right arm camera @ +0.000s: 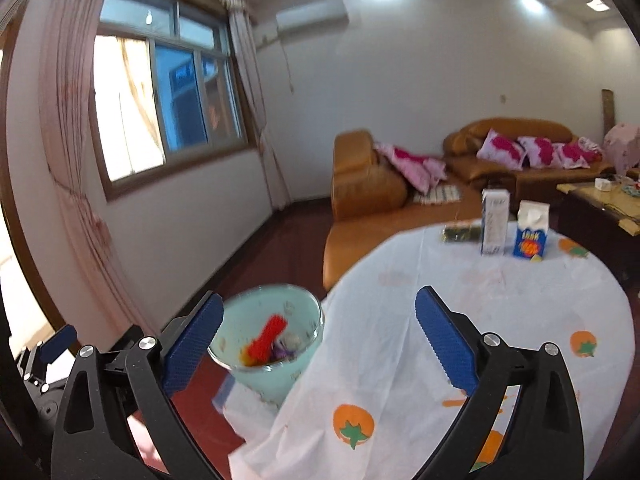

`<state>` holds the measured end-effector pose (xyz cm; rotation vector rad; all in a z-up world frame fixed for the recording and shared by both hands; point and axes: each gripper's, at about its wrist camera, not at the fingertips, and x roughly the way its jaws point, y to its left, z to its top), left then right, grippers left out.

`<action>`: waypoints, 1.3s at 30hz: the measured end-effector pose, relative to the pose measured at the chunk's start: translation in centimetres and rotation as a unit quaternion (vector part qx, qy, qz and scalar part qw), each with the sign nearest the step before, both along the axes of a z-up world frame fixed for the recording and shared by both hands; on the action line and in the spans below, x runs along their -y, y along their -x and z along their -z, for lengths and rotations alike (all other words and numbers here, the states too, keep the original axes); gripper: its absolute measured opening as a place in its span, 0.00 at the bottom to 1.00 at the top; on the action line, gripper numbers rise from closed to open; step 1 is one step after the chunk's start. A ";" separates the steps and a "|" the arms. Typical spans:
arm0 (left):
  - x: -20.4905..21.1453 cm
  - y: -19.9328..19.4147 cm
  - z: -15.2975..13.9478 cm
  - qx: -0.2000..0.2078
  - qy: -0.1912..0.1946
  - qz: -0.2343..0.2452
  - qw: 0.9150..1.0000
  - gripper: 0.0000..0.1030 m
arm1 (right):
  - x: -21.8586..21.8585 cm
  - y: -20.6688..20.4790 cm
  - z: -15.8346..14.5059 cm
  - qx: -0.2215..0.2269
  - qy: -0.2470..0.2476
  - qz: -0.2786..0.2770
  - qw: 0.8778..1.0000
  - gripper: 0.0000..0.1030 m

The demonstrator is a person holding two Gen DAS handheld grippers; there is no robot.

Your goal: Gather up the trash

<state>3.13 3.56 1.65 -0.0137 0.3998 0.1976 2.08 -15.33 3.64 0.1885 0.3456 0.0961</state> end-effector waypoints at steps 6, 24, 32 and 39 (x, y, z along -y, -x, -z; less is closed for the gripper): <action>-0.5 2.1 -1.9 0.034 0.010 0.006 0.999 0.94 | 0.0 2.3 -1.7 0.041 -0.011 0.007 0.999 0.95; -0.2 3.3 -3.2 0.044 -0.001 0.015 0.999 0.94 | 0.2 2.9 -1.8 0.030 -0.032 0.005 0.999 0.95; -0.3 3.4 -3.2 0.044 0.004 0.017 0.999 0.94 | 0.1 3.3 -1.9 0.036 -0.030 0.007 0.999 0.95; 0.0 3.7 -3.3 0.048 0.000 0.018 0.999 0.94 | -0.1 3.4 -1.9 0.037 -0.032 0.007 0.999 0.95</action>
